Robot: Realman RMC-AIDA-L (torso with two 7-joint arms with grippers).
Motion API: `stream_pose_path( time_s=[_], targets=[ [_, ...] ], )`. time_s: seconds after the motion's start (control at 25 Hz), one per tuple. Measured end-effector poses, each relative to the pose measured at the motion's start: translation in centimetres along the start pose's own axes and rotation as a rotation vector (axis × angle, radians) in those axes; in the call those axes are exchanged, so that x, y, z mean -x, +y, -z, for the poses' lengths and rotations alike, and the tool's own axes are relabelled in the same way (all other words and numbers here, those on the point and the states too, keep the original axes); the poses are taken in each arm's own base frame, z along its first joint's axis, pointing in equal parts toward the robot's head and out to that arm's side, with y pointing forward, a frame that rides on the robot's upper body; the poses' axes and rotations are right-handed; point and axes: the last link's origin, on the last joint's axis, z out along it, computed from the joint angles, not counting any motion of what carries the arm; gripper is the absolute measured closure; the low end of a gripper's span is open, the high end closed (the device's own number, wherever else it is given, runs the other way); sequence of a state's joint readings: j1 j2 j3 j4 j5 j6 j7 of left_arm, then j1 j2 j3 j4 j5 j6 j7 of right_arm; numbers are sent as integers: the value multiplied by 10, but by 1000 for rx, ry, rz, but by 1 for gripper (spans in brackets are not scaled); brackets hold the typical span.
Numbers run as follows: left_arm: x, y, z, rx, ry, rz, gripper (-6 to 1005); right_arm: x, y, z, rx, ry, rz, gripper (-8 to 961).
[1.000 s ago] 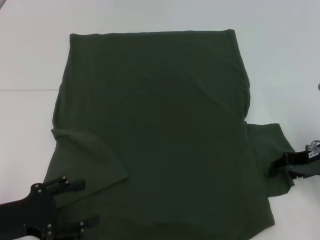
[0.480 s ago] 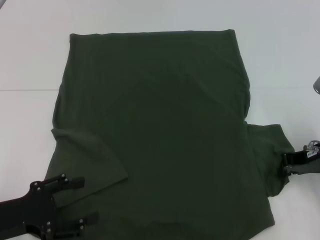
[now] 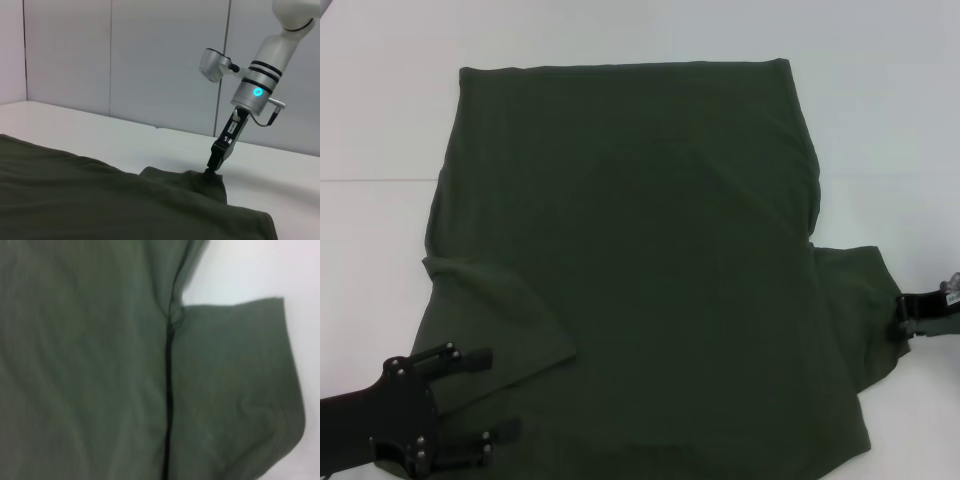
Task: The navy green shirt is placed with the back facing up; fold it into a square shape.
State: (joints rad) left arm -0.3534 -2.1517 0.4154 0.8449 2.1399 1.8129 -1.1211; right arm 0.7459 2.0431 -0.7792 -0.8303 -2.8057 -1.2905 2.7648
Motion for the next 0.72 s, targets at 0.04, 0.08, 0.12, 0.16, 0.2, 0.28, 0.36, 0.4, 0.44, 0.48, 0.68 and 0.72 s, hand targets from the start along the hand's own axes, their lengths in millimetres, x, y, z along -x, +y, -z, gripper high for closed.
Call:
stream_pose_path(
  time_s=[0.04,0.08,0.12,0.16,0.2,0.28,0.36,0.4,0.44,0.48,0.68,0.72],
  targets=[
    [0,0,0,1,1,0,140,1,-2,2,-3,-12,-3,934],
    [0,0,0,0,2,1,140,1,-4,4,-5,-23,-7,934],
    [0,0,0,0,2,1,140,2,-5,7,-5,-36,-12,934],
    [0,0,0,0,3,1,140,3,-7,9,0,-49,-19,934],
    [0,0,0,-1,3,2,140,3,-8,11,8,-62,-25,934],
    [0,-1,0,-1,3,2,140,4,-10,14,29,-85,-34,933],
    [0,-1,0,-2,3,1,140,4,-10,17,55,-107,-38,933],
    [-1,-1,0,-2,3,1,140,5,-11,18,66,-116,-39,933],
    [0,-1,0,-3,3,1,140,5,-11,19,74,-121,-39,933],
    [0,-1,0,-3,3,2,140,5,-11,20,79,-127,-38,933],
    [0,-2,0,-9,1,2,139,9,-16,28,79,-172,-51,933],
    [0,-2,1,-11,0,2,139,10,-17,31,80,-186,-55,933]
  ],
)
